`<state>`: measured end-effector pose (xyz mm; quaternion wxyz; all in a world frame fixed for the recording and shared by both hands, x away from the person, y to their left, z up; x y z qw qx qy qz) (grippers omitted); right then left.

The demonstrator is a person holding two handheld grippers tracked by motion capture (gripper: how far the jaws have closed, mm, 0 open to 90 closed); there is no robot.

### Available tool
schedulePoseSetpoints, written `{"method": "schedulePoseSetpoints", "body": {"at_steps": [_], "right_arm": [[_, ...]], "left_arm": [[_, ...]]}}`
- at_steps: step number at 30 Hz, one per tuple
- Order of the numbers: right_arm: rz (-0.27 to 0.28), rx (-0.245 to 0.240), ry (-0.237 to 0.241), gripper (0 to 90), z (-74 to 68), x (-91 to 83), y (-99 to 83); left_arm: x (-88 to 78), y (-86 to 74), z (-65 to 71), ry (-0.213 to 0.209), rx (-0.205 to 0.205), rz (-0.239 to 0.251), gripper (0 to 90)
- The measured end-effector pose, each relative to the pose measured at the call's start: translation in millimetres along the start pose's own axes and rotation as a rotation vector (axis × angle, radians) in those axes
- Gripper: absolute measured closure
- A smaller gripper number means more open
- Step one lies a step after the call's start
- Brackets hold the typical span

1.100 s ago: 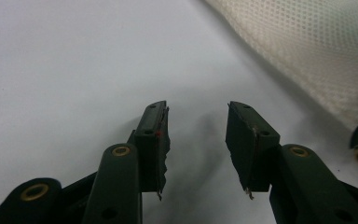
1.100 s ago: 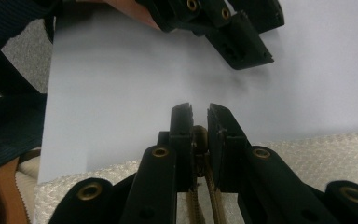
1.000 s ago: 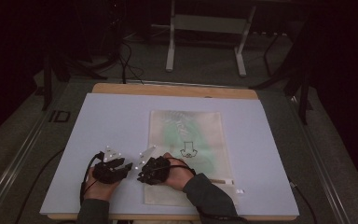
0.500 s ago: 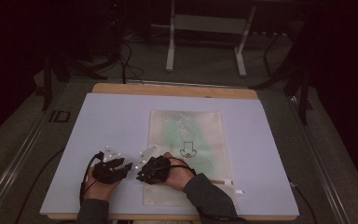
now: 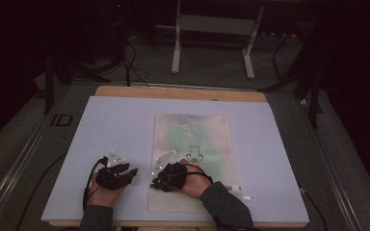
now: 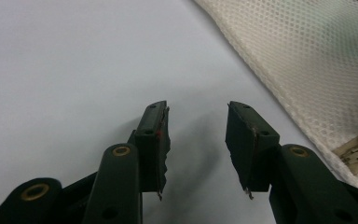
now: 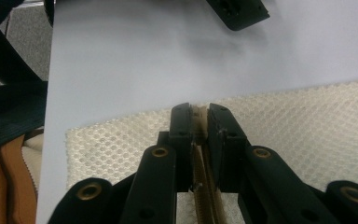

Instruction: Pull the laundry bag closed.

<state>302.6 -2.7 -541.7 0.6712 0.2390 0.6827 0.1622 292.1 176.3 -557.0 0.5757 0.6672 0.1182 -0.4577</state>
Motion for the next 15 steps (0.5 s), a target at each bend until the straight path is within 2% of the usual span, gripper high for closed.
{"method": "schedulePoseSetpoints", "body": {"at_steps": [2, 5, 11, 12, 13, 15], "right_arm": [[-0.017, 0.011, 0.009, 79.5, 1.2, 3.8, -1.9], [-0.011, 0.024, 0.023, 80.5, 2.7, 7.5, -4.4], [-0.007, 0.017, 0.022, 81.8, 1.6, 7.9, -6.4], [-0.006, 0.015, 0.021, 81.8, 1.4, 8.1, -6.6], [0.000, 0.011, 0.016, 81.9, 1.1, 8.4, -7.3], [0.001, 0.012, 0.019, 81.8, 0.9, 8.4, -8.3]], "left_arm": [[-0.1, 0.3, 1.0, -0.007, 0.001, 0.003, 59.0], [-0.4, 0.7, 2.5, -0.022, 0.002, 0.007, 60.0], [-0.5, 1.1, 6.6, -0.054, 0.013, 0.006, 67.6], [-0.5, 1.6, 10.1, -0.069, 0.025, 0.007, 67.6], [-0.2, 2.0, 11.8, -0.070, 0.031, 0.010, 75.6], [0.0, 2.5, 15.3, -0.075, 0.040, 0.013, 81.9]]}}
Point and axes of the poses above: each handheld gripper's, and its own axes: x roughly forward along the jaws, y roughly out of its top, z roughly to its right, the point moved 4 cm from there along x, roughly forward along the jaws, and after that the axes turned 4 degrees about -z, right-handed, at the moved point
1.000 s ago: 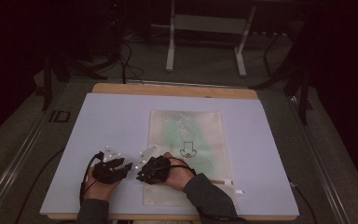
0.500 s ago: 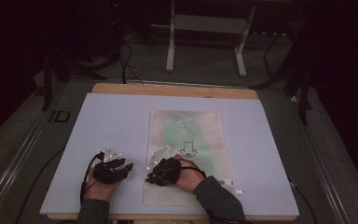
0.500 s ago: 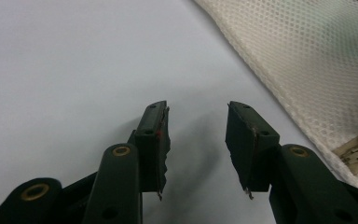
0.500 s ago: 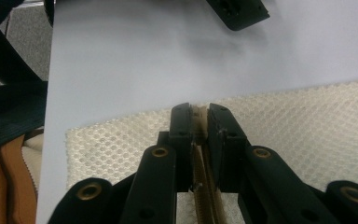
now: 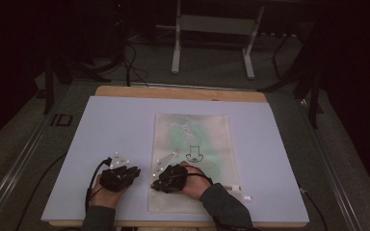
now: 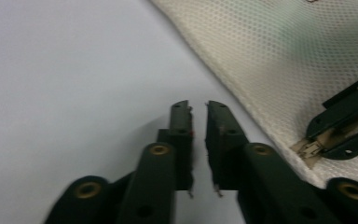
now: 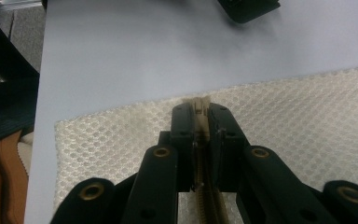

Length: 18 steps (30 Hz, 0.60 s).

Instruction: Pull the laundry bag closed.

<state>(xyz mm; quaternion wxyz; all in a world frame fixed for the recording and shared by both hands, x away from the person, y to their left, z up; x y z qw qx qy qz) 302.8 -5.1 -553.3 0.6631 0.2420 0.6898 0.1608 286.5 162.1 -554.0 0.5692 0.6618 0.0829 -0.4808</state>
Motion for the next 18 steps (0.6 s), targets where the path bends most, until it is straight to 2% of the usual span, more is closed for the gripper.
{"method": "schedulePoseSetpoints", "body": {"at_steps": [4, 18], "right_arm": [[0.006, 0.002, 0.002, 81.8, 0.4, 0.1, -1.0], [0.004, -0.007, -0.017, 81.7, -2.1, 0.3, -1.0]], "left_arm": [[0.0, 1.7, 6.4, -0.029, 0.014, 0.004, 88.3], [9.8, 6.2, 25.2, -0.093, 0.041, -0.017, 89.0]]}}
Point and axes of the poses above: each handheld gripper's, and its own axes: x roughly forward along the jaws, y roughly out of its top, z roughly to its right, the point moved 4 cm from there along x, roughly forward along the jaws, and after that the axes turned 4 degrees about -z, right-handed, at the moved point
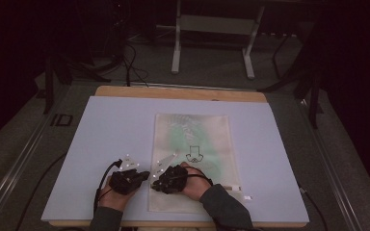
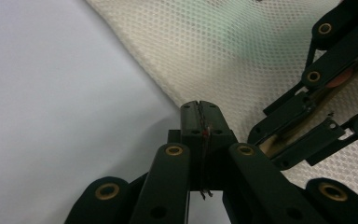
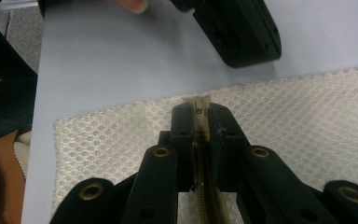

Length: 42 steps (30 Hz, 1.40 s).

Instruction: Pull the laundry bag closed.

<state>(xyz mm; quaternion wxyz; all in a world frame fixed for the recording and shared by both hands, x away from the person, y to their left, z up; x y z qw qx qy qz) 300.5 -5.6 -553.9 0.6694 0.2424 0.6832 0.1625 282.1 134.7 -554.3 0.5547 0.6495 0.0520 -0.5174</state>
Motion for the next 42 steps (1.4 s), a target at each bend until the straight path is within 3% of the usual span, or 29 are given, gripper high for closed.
{"method": "schedulePoseSetpoints", "body": {"at_steps": [12, 20, 24, 31, 42], "right_arm": [[-0.004, -0.012, -0.019, 81.8, -2.0, 0.5, 0.4], [-0.008, -0.023, -0.029, 81.8, -3.4, 0.5, 0.9], [-0.009, -0.016, -0.025, 81.9, -2.9, 0.2, 0.7], [-0.008, -0.018, -0.025, 82.0, -2.3, -0.5, 0.1], [-0.011, -0.018, -0.024, 82.3, -0.6, -3.9, -4.9]], "left_arm": [[7.3, 3.0, 6.7, -0.025, 0.000, -0.005, 89.0], [11.2, 2.2, 7.5, -0.016, 0.008, -0.036, 89.0], [11.3, 1.3, 7.8, -0.019, -0.019, -0.054, 89.5], [10.9, 1.1, 12.4, 0.022, 0.017, -0.070, 89.7], [11.3, 1.2, 10.2, 0.014, 0.019, -0.072, 89.8]]}}
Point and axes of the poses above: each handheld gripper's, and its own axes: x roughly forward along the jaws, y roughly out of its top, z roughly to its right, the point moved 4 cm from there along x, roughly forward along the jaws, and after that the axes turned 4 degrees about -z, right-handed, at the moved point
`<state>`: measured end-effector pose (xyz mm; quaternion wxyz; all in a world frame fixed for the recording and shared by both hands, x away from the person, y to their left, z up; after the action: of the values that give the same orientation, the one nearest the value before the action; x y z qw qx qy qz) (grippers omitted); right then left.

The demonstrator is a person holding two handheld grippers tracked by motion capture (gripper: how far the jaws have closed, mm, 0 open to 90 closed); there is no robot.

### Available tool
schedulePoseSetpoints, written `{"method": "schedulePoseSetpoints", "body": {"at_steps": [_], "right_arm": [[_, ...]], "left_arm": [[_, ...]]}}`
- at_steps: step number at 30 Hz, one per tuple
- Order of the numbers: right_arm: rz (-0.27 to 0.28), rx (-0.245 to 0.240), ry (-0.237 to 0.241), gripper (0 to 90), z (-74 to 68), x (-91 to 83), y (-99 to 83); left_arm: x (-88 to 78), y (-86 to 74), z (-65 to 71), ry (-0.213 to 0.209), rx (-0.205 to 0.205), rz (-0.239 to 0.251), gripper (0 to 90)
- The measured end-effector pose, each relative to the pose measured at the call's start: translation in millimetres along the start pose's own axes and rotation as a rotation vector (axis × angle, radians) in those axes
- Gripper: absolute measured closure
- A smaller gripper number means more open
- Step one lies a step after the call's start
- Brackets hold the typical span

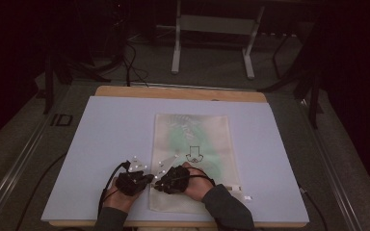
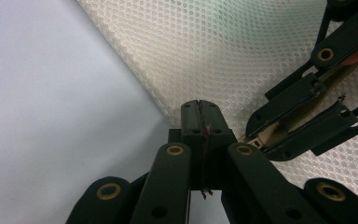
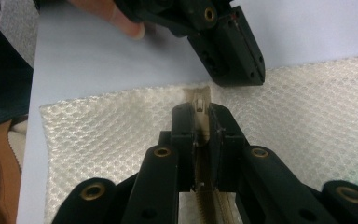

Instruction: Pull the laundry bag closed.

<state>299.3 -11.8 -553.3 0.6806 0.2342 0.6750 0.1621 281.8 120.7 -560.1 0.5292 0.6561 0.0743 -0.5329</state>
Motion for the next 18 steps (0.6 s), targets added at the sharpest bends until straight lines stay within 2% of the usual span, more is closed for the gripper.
{"method": "schedulePoseSetpoints", "body": {"at_steps": [10, 14, 18], "right_arm": [[-0.009, -0.004, -0.002, 82.3, 2.0, -7.0, -9.9], [-0.017, -0.007, -0.004, 82.3, 1.6, -7.0, -9.4], [-0.016, -0.007, -0.004, 82.2, 1.6, -6.9, -9.5]], "left_arm": [[-0.7, -0.7, 0.3, 0.006, 0.004, 0.009, 89.6], [-2.0, -0.4, 0.1, -0.006, -0.007, 0.014, 89.2], [-7.9, -0.3, 4.2, -0.041, -0.015, 0.040, 89.0]]}}
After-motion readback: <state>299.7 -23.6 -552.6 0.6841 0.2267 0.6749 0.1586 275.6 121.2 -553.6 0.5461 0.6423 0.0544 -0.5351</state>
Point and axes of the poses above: each handheld gripper's, and its own axes: x roughly forward along the jaws, y roughly out of its top, z roughly to its right, the point moved 4 cm from there along x, roughly forward along the jaws, and after that the axes turned 4 degrees about -z, right-handed, at the moved point
